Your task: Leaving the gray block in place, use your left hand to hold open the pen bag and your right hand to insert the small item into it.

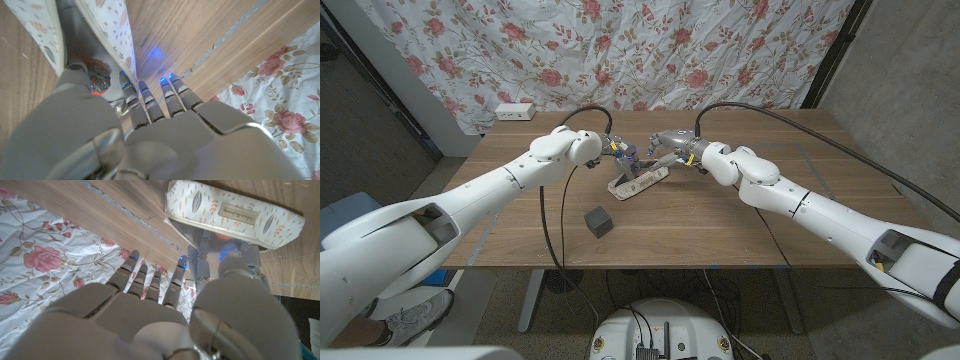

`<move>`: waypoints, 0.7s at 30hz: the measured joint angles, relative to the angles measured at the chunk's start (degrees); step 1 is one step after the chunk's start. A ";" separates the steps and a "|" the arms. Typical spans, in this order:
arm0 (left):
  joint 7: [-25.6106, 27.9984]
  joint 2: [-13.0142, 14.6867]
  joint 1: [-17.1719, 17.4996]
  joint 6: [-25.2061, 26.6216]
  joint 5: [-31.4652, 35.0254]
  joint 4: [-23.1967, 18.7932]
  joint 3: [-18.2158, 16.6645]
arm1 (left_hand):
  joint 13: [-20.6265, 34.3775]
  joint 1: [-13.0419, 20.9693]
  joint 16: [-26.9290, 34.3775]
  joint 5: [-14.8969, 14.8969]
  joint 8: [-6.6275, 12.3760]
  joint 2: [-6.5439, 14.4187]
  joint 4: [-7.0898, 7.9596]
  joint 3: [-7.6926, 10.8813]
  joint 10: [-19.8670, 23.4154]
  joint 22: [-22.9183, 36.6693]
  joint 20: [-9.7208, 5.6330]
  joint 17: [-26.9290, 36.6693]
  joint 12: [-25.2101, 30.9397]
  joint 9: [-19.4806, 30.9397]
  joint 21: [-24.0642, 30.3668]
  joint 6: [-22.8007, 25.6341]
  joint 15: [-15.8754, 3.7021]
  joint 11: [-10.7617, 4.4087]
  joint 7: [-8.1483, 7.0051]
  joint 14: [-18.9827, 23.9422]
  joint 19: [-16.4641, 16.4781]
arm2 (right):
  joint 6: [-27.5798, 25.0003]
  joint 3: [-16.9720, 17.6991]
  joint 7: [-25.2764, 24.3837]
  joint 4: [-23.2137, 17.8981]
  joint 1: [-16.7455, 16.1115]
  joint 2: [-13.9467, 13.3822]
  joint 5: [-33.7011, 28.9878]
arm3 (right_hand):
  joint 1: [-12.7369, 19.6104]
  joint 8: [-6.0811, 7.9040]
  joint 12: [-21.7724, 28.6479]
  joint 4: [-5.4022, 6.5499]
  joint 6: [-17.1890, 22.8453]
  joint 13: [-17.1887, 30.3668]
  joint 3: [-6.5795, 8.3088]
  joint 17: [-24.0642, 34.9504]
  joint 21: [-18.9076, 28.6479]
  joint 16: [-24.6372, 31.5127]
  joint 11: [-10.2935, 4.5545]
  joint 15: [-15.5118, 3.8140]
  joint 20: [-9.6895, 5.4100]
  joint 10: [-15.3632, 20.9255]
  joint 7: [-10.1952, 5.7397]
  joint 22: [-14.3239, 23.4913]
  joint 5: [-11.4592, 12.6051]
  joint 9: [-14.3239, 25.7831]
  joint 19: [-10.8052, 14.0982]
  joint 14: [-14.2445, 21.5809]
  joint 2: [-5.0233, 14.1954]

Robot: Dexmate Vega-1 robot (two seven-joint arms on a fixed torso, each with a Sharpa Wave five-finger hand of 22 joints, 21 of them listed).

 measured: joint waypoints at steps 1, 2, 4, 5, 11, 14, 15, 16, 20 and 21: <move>0.00 0.02 0.00 0.00 0.00 -0.07 0.00 | 0.00 0.00 0.00 0.00 0.00 0.00 -0.08 0.08 0.00 0.00 0.00 0.00 0.00 0.00 0.00 0.00 0.00 0.00 0.00 0.00 0.00 | 0.00 0.00 0.02 0.00 0.00 0.00 0.09 | 0.00 0.00 0.00 0.00 -0.34 0.00 0.00 0.00 0.00 0.00 0.00 0.00 0.12 0.00 -0.05 0.00 0.00 0.00 -0.14 0.00 0.00; 0.00 0.04 0.00 0.00 0.00 -0.12 0.00 | 0.00 0.00 0.00 0.00 0.00 0.00 -0.08 0.08 0.00 0.00 0.00 0.00 0.00 0.00 0.00 0.00 0.00 0.00 0.00 0.00 0.00 | 0.00 0.00 0.04 0.00 0.00 0.00 0.16 | 0.00 0.00 0.00 0.00 -0.42 0.00 0.00 0.08 0.00 0.00 0.00 0.00 0.19 0.00 0.03 0.00 0.00 0.00 -0.23 0.00 0.00; 0.00 0.07 0.00 -0.02 0.05 -0.20 0.00 | 0.00 0.00 0.00 0.00 0.00 0.00 -0.08 0.08 0.00 0.00 0.00 0.00 0.00 0.00 0.00 0.00 0.00 0.00 0.00 0.00 0.00 | -0.03 0.99 0.15 -1.02 -0.51 -0.81 0.37 | -0.01 -0.39 0.00 0.16 -0.61 0.00 -0.16 0.29 0.00 0.01 0.31 0.21 0.21 -0.31 0.22 0.00 0.00 0.00 -0.64 -0.21 0.00; 0.00 0.11 0.00 -0.02 0.08 -0.27 -0.02 | 0.00 -0.01 0.00 0.00 0.00 0.01 -0.08 0.08 0.00 0.00 0.00 0.00 0.00 0.00 0.00 0.00 0.00 0.00 0.00 0.00 0.00 | -0.08 0.99 0.23 -1.02 -0.51 -0.81 0.47 | -0.02 -0.45 0.00 0.16 -0.81 0.00 -0.16 0.30 0.00 -0.17 0.31 0.21 0.19 -0.31 0.01 0.00 0.00 0.00 -0.63 -0.21 0.00; 0.00 0.23 0.04 0.10 0.33 -0.73 -0.19 | 0.00 0.02 0.00 0.00 0.00 0.63 -0.08 0.08 0.00 0.00 0.05 0.00 0.00 0.00 0.00 0.00 0.00 0.00 0.00 0.00 -0.05 | -0.56 1.94 0.62 -2.43 -1.08 -1.66 0.68 | -0.82 -0.60 0.00 0.33 -1.23 0.00 -0.33 0.30 0.00 -0.22 0.31 0.21 0.19 -0.31 0.22 0.00 0.00 0.00 -0.63 -0.21 -0.23; 0.00 0.30 0.14 0.27 0.46 -0.92 -0.27 | 0.00 0.09 0.00 0.00 0.23 1.15 -0.08 0.08 0.00 0.00 0.22 0.00 0.00 0.00 0.00 0.13 0.00 0.00 0.13 0.00 -0.22 | -0.77 2.36 0.76 -3.02 -1.44 -2.10 0.76 | -0.84 -0.83 0.00 0.40 -1.23 0.00 -0.39 0.30 0.00 -0.22 0.31 0.41 0.19 -0.31 0.22 0.00 0.00 0.00 -0.63 -0.41 -0.21; 0.00 0.34 0.18 0.27 0.46 -1.02 -0.31 | 0.00 0.09 0.00 0.00 0.23 1.15 -0.12 0.12 0.00 0.00 0.22 0.00 0.00 0.00 0.00 0.22 0.00 0.00 0.22 0.00 -0.22 | -0.89 2.36 0.78 -3.02 -1.44 -2.10 0.78 | -1.35 -0.83 0.00 0.40 -1.22 0.00 -0.39 0.30 0.00 -0.22 0.31 0.41 0.19 -0.31 0.22 -0.01 0.00 0.01 -0.62 -0.41 0.30; 0.00 0.36 0.23 0.27 0.46 -1.16 -0.38 | 0.00 0.09 0.00 0.00 0.23 1.15 -0.27 0.30 0.00 0.00 0.22 0.00 0.00 0.00 0.00 0.22 0.00 0.00 0.22 0.00 -0.22 | -0.98 2.36 0.78 -3.02 -1.44 -2.10 0.81 | -1.42 -0.83 0.00 0.40 -1.22 0.00 -0.39 0.30 0.00 -0.22 0.31 0.41 0.19 -0.31 0.22 -0.01 0.00 0.00 -0.62 -0.41 0.38; -0.06 0.46 0.41 0.80 0.67 -1.54 -0.50 | 0.00 0.45 0.00 0.00 0.23 1.54 -0.26 0.61 0.00 0.00 0.26 0.00 0.00 0.00 0.00 0.22 0.00 0.00 0.22 0.00 -0.26 | -1.12 3.20 0.79 -4.17 -2.08 -2.92 0.84 | -1.66 -0.83 0.00 0.56 -1.22 0.00 -0.56 0.30 0.00 -0.22 0.25 0.41 0.19 -0.37 0.22 -0.01 0.00 0.01 -0.62 -0.41 0.14; -0.12 0.54 0.49 0.95 0.74 -1.81 -0.59 | 0.00 0.58 0.00 0.00 0.23 1.76 -0.38 0.72 0.00 0.00 0.41 0.00 0.00 0.00 0.00 0.22 0.00 0.00 0.22 0.00 -0.41 | -1.17 3.34 0.80 -4.35 -2.21 -3.05 0.85 | -1.73 -0.83 0.00 0.71 -1.22 0.00 -0.71 0.30 0.00 -0.22 0.09 0.41 0.19 -0.53 0.22 -0.01 0.00 0.01 -0.62 -0.41 0.07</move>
